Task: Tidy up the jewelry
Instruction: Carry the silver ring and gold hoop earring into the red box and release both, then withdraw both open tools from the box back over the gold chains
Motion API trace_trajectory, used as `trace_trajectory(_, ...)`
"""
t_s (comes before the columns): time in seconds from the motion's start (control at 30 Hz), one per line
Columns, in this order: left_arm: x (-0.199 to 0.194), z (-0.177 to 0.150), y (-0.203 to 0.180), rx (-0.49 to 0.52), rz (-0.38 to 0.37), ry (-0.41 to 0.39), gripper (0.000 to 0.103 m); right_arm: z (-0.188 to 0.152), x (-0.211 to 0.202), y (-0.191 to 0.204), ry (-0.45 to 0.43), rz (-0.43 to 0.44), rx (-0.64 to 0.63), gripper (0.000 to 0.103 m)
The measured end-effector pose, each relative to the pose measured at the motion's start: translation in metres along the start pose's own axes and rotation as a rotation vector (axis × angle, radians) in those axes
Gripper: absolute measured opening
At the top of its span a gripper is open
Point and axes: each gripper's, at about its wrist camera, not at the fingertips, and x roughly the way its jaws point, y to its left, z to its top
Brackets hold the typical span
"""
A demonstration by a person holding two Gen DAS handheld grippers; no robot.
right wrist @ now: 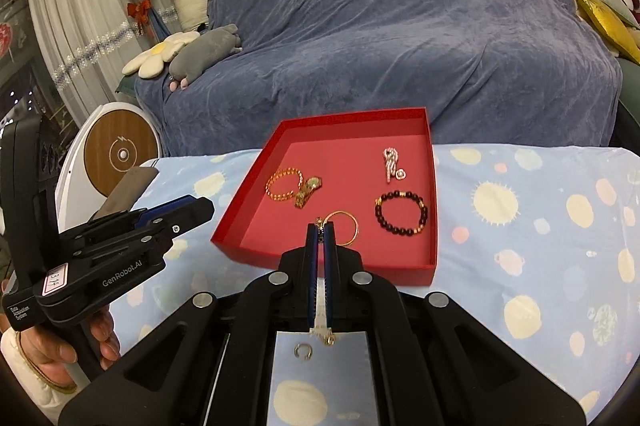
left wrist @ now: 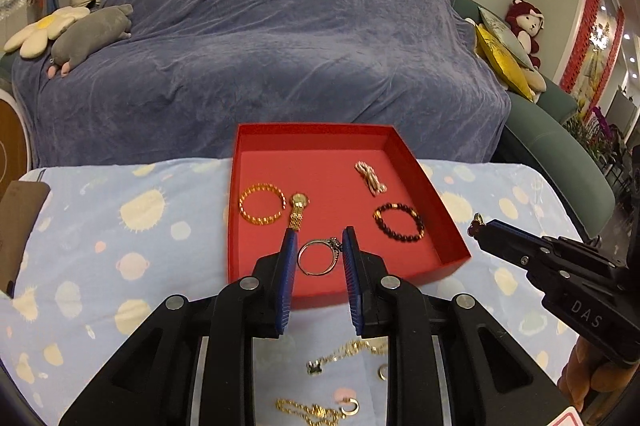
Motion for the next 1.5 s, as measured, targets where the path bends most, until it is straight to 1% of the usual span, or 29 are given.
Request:
trace_trajectory(0.07, 0.012, 0.014, 0.002, -0.004, 0.025, -0.01, 0.02, 0.012, 0.015, -0.004, -0.005, -0.001, 0.016, 0.002)
trace_trajectory(0.17, 0.035, 0.029, 0.008, -0.023, 0.029, 0.001, 0.02, 0.027, 0.04, -0.009, 0.0, -0.005, 0.032, 0.002)
trace_trajectory(0.37, 0.077, 0.042, 0.019, -0.021, 0.058, 0.034, 0.02, 0.047, 0.089, -0.014, 0.034, -0.016, 0.042, 0.002)
trace_trajectory(0.6, 0.11, 0.05, 0.035, -0.056, 0.066, 0.07, 0.02, 0.05, 0.125, -0.024, 0.076, -0.029, 0.053, 0.002)
trace_trajectory(0.8, 0.122, 0.05, 0.04, -0.07, 0.075, 0.088, 0.021, 0.049, 0.138, -0.03, 0.09, -0.035, 0.062, 0.002)
trace_trajectory(0.9, 0.124, 0.049, 0.043, -0.088, 0.075, 0.092, 0.023, 0.047, 0.137, -0.031, 0.083, -0.044, 0.064, 0.004)
trace_trajectory(0.97, 0.123, 0.047, 0.045, -0.098, 0.084, 0.098, 0.031, 0.047, 0.135, -0.033, 0.082, -0.044, 0.071, 0.006)
trace_trajectory(1.0, 0.122, 0.046, 0.046, -0.106, 0.093, 0.093, 0.039, 0.047, 0.132, -0.034, 0.077, -0.043, 0.076, 0.006)
trace_trajectory(1.03, 0.119, 0.045, 0.047, -0.115, 0.098, 0.085, 0.045, 0.047, 0.128, -0.034, 0.073, -0.04, 0.079, 0.006)
trace_trajectory(1.07, 0.115, 0.044, 0.049, -0.126, 0.095, 0.077, 0.047, 0.047, 0.124, -0.033, 0.068, -0.036, 0.081, 0.006)
trace_trajectory(1.1, 0.111, 0.043, 0.05, -0.135, 0.089, 0.073, 0.048, 0.046, 0.12, -0.034, 0.064, -0.033, 0.08, 0.006)
trace_trajectory(1.23, 0.089, 0.039, 0.054, -0.15, 0.082, 0.055, 0.048, 0.042, 0.093, -0.03, 0.042, -0.02, 0.084, 0.006)
trace_trajectory(1.4, 0.048, 0.027, 0.047, -0.112, 0.091, 0.026, 0.048, 0.026, 0.05, -0.02, 0.021, -0.024, 0.065, 0.006)
trace_trajectory(1.5, 0.024, 0.016, 0.045, -0.102, 0.089, 0.033, 0.053, 0.012, 0.026, -0.015, 0.023, -0.019, 0.071, 0.008)
